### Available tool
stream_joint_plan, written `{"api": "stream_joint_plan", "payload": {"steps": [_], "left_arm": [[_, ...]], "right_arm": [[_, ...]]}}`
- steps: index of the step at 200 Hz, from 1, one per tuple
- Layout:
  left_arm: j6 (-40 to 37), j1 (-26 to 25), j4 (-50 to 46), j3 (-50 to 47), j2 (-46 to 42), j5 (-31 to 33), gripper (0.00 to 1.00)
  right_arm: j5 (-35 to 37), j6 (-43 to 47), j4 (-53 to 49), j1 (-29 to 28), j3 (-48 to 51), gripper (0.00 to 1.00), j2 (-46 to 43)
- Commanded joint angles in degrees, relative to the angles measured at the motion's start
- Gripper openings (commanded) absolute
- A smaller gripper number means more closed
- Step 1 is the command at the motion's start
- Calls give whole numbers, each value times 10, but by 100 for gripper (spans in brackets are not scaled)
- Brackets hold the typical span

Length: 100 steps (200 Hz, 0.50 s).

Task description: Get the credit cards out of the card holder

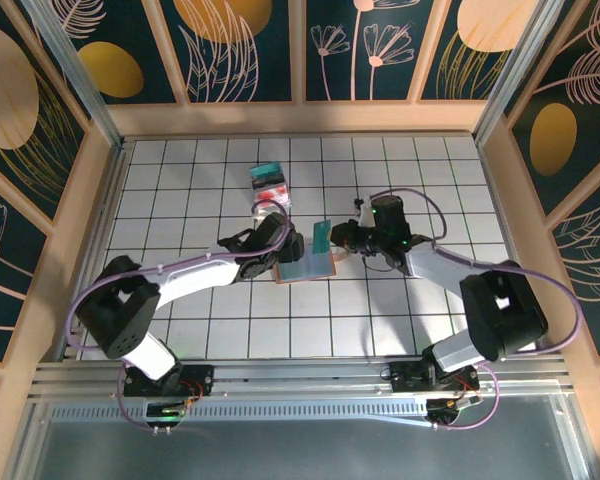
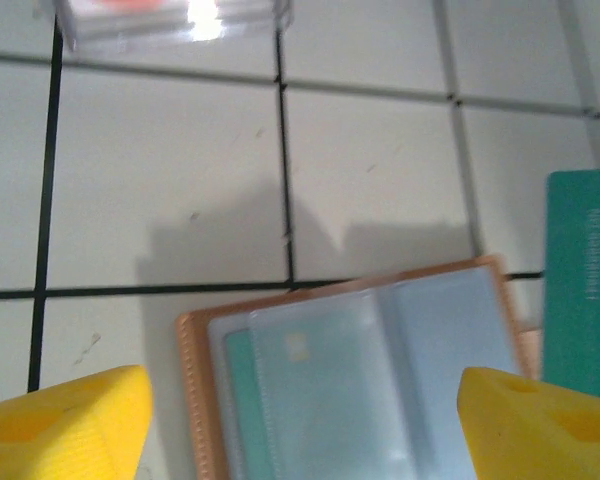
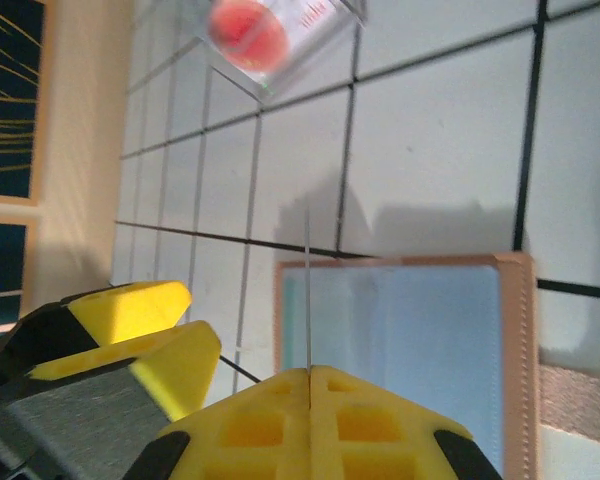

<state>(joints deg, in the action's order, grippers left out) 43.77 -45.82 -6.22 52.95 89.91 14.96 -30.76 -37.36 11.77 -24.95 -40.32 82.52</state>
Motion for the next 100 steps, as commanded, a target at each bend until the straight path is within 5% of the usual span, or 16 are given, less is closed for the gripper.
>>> {"api": "stream_joint_plan", "payload": {"steps": [1,44,100], "left_arm": [[2,15,60,-26,-49,-40,78],[50,93,286,-134,-129,-222,77],[21,108,398,-147,-122,-347,80]], "right_arm": [[11,9,35,3,12,0,-46],[-30,-22,109,4,17,0,-89],[-93,-88,244,4,33,0,-91]]}}
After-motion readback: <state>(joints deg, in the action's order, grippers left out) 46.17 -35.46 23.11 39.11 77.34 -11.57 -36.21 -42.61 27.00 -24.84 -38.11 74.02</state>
